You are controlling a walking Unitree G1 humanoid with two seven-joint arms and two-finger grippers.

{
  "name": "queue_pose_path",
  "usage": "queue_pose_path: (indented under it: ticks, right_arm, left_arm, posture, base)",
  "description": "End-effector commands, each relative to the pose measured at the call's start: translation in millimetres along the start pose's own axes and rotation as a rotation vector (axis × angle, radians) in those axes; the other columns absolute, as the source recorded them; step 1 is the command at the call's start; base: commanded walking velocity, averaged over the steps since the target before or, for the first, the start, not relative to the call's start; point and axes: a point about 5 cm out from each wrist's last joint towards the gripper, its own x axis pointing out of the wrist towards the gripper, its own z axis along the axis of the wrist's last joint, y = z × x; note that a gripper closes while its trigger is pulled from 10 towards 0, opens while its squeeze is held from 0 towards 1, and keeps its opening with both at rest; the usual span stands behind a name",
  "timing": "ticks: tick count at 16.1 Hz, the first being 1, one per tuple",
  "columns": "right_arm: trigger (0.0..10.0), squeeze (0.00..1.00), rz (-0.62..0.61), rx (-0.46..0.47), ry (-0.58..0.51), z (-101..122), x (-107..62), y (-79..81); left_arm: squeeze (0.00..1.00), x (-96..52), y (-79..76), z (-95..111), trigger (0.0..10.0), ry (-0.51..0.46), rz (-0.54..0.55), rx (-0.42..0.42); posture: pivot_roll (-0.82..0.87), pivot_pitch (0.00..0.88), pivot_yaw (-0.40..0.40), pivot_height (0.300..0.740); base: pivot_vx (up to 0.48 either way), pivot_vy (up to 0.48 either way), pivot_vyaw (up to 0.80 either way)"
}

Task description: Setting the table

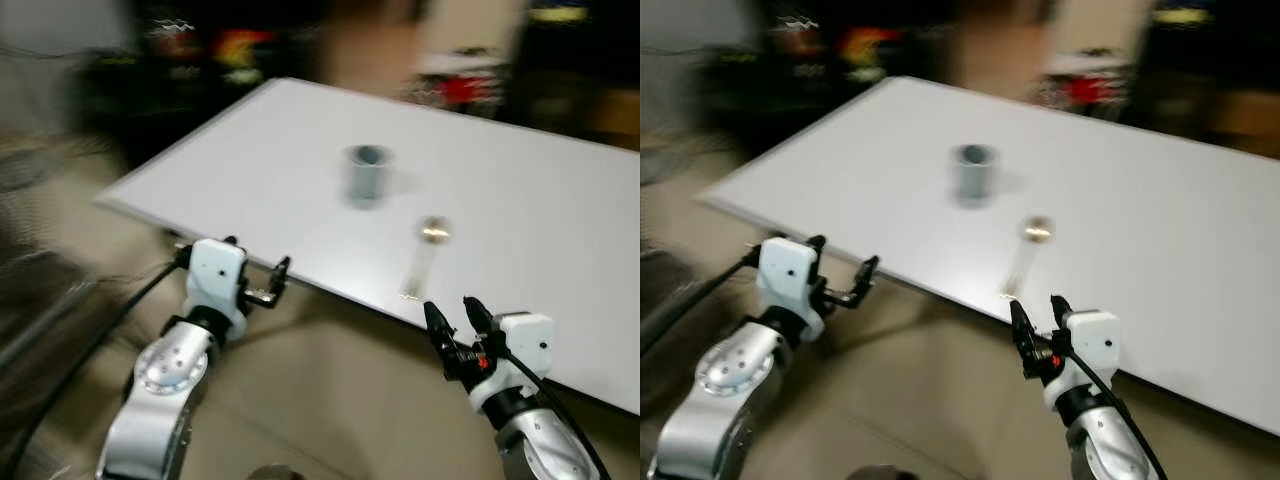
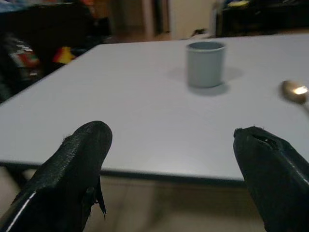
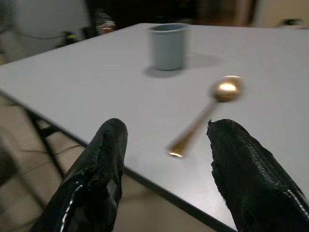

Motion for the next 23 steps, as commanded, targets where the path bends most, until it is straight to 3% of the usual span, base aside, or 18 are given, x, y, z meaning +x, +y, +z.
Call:
queue_pose_path:
  ticks: [1, 3, 8, 13, 23]
  right_arm:
    - [10.0, 0.00, -0.013, -0.012, -0.029, 5.2, -1.1, -1.9]
    - [10.0, 0.00, -0.004, -0.008, -0.043, 10.7, -1.1, -3.0]
    - [10.0, 0.00, -0.016, -0.018, -0.038, 10.7, -3.0, -5.9]
    - [10.0, 0.00, 0.003, -0.038, -0.038, 11.7, 0.0, -4.2]
    - [10.0, 0.00, 0.028, 0.021, 0.007, -1.5, -0.9, -0.8]
  left_arm:
    - [0.00, 1.4, -0.9, 5.5, 10.0, -0.009, -0.017, 0.031]
    - [0.00, 4.7, -1.2, 15.2, 10.0, -0.042, -0.017, 0.004]
    - [0.00, 10.1, 1.9, 6.9, 10.0, -0.021, 0.062, -0.001]
    - [0.00, 8.5, 2.8, 9.2, 10.0, -0.032, 0.047, 0.013]
    - [0.00, 3.8, 5.6, 7.3, 10.0, -0.039, 0.075, 0.024]
  posture:
    - [0.02, 0.000, 0.043, 0.740]
    - [0.01, 0.000, 0.039, 0.740]
    - [-0.02, 0.000, 0.032, 0.740]
    - [-0.02, 0.000, 0.022, 0.740]
    - [0.01, 0.000, 0.004, 0.740]
  base:
    - [0.000, 0.000, 0.80]
    - [0.000, 0.000, 0.80]
    - [0.000, 0.000, 0.80]
    - [0.000, 0.000, 0.80]
    - [0.000, 0.000, 0.80]
